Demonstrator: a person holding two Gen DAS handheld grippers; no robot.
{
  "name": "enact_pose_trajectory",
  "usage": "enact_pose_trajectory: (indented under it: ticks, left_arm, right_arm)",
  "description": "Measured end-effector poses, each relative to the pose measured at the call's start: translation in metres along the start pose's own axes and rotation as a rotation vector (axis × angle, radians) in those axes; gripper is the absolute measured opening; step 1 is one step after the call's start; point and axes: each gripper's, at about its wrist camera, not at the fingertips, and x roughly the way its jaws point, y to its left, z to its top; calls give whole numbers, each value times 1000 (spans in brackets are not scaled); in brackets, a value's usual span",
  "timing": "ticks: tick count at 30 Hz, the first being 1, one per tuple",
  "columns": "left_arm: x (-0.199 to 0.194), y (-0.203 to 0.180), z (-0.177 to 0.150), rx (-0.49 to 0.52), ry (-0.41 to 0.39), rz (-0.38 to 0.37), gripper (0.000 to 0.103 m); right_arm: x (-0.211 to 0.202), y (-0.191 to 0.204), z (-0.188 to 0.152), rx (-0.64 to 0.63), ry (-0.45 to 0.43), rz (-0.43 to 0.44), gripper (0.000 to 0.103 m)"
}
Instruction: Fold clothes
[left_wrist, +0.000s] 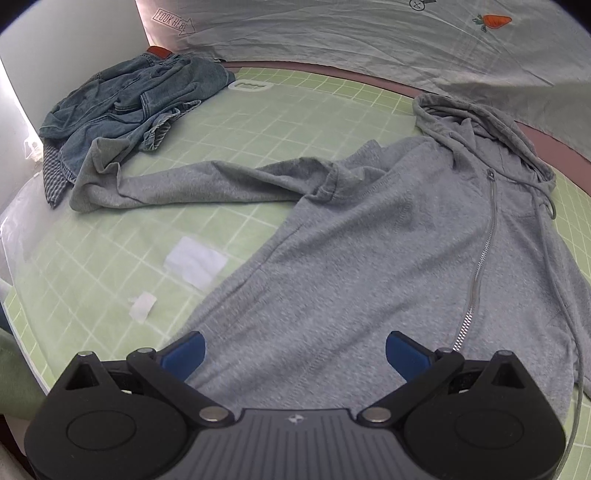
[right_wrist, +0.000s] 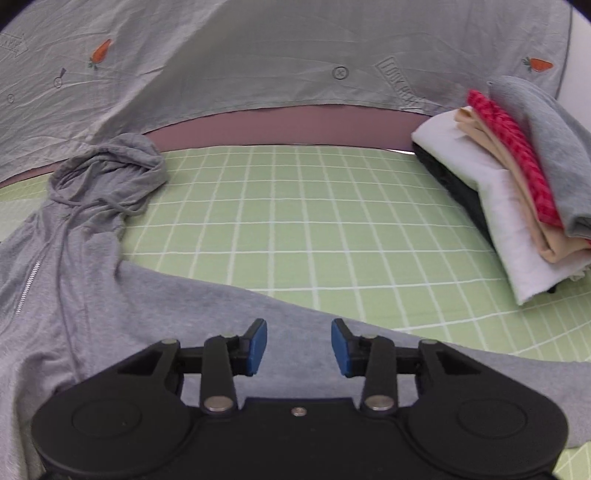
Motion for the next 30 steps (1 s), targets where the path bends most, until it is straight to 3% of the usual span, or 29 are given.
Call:
enact_pose_trajectory:
  ticks: [3,7,9,13,16,18,19,21,24,26,30]
  left_arm:
    - [20,9,19,40,8,-24,103]
    - [46,17,42,75,24,-47,103]
    - [55,18,52,68,24,-55,103]
    - [74,17,66,68,36,-65,103]
    - [84,14,72,73,50,-63,103]
    - [90,13,72,56,63,-51,103]
    - [92,14,72,42,71,-45,103]
    - [97,16,69,10,92,-37,103]
    - [101,18,63,-10,95,-28,103]
    - [100,18,62,-9,88,-25,103]
    - [100,19,63,-17,89,-25,103]
  right_arm:
    - [11,42,10,-32,-11,59,30]
    - [32,86,23,-43,15,67,30]
    - [41,98,26,-36,19,76,31]
    - [58,117,29,-101,37,85,42]
    - [66,120,29,-150,54,75,41]
    - [69,117,30,-154,60,100,34]
    - [70,116,31,-158,63,115,18]
    - [72,119,33,-218,61,123,8]
    - [77,120,38,-299,52,115,3]
    - [85,110,45,-248,53,106,3]
    - [104,89,58,-165,65,-7,1]
